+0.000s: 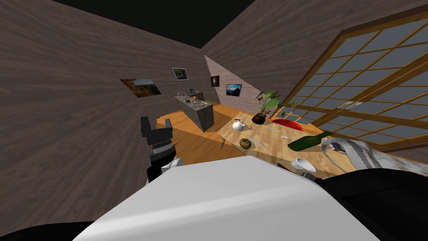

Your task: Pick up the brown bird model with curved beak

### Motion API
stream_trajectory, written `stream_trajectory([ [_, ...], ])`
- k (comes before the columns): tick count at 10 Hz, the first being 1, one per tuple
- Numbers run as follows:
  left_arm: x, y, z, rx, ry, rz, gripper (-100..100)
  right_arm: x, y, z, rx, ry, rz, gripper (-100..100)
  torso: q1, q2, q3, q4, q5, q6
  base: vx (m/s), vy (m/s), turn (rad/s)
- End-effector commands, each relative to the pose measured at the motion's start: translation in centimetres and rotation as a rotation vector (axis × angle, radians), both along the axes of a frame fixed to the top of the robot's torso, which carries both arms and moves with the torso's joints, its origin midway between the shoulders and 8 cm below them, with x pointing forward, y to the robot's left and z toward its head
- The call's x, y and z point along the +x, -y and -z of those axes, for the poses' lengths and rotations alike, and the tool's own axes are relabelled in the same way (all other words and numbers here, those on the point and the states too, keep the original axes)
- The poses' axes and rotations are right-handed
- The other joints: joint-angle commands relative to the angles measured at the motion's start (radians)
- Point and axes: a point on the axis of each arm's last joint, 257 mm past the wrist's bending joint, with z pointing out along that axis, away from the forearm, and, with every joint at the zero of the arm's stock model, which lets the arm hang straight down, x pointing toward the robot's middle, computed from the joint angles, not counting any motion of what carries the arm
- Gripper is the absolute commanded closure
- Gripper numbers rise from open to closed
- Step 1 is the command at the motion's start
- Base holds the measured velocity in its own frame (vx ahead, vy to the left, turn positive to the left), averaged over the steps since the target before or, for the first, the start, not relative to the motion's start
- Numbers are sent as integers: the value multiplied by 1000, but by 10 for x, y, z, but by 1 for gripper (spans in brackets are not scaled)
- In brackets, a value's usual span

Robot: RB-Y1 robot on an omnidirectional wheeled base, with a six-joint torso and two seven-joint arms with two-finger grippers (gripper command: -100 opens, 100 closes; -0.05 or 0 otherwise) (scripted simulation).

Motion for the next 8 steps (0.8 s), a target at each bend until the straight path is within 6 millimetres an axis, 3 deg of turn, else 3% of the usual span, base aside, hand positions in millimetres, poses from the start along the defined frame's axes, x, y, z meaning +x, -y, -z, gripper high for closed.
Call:
stream_trajectory([
  [1, 0, 0, 0, 0, 0, 0, 0, -8, 4, -7, -5, 4, 31, 100, 0, 0, 0, 0, 0, 0, -63, 12, 207],
  [3, 0, 0, 0, 0, 0, 0, 0, -4, -3, -4, 14, 21, 46, 100, -2, -1, 0, 0, 0, 1, -19, 3, -3],
  [4, 0, 0, 0, 0, 0, 0, 0, -27, -1, -4, 6, -15, 44, 100, -2, -2, -1, 0, -1, 2, -55, 14, 311],
  [6, 0, 0, 0, 0, 0, 0, 0, -23, -2, -5, 17, 19, 89, 100, -1, 0, 0, 0, 0, 1, -46, 8, 98],
  [7, 0, 0, 0, 0, 0, 0, 0, -48, 0, -6, 5, -26, 77, 100, -2, 0, 0, 0, 0, 2, -59, 17, 318],
  [8, 0, 0, 0, 0, 0, 0, 0, -45, 0, -6, 11, -7, 102, 100, -1, 1, 0, 0, 1, 0, -67, 9, 167],
])
